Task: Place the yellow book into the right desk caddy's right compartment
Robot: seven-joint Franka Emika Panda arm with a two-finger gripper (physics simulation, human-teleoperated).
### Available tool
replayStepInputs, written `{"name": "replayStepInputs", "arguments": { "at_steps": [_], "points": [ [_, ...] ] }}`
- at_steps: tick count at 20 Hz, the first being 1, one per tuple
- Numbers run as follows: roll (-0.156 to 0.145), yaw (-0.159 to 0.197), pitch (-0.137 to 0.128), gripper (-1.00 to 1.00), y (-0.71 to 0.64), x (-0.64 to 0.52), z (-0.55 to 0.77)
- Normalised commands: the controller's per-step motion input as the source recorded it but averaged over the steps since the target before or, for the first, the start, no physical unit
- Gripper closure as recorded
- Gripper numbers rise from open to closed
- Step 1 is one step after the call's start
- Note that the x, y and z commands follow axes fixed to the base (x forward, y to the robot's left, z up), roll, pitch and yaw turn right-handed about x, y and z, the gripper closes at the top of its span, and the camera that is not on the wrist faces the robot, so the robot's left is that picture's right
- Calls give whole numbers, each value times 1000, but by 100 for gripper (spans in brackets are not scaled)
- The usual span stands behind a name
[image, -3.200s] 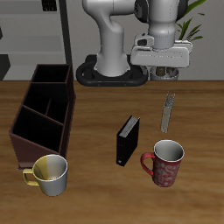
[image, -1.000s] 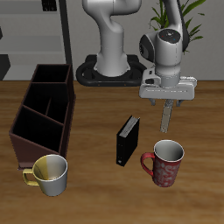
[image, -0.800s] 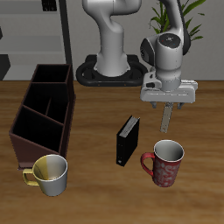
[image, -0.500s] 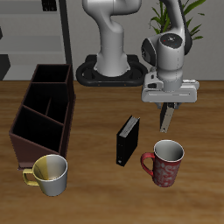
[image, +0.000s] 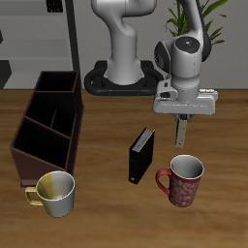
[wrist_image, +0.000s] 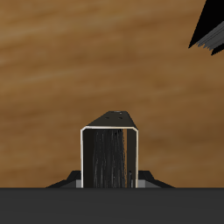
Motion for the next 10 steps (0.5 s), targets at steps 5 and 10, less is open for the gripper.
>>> {"name": "replayStepInputs", "arguments": {
  "at_steps": [5, 10],
  "points": [
    [-8, 20, -30, 100, -190, 64, 198],
    [-7, 21, -48, 100, -201, -8, 358]
  ]
}}
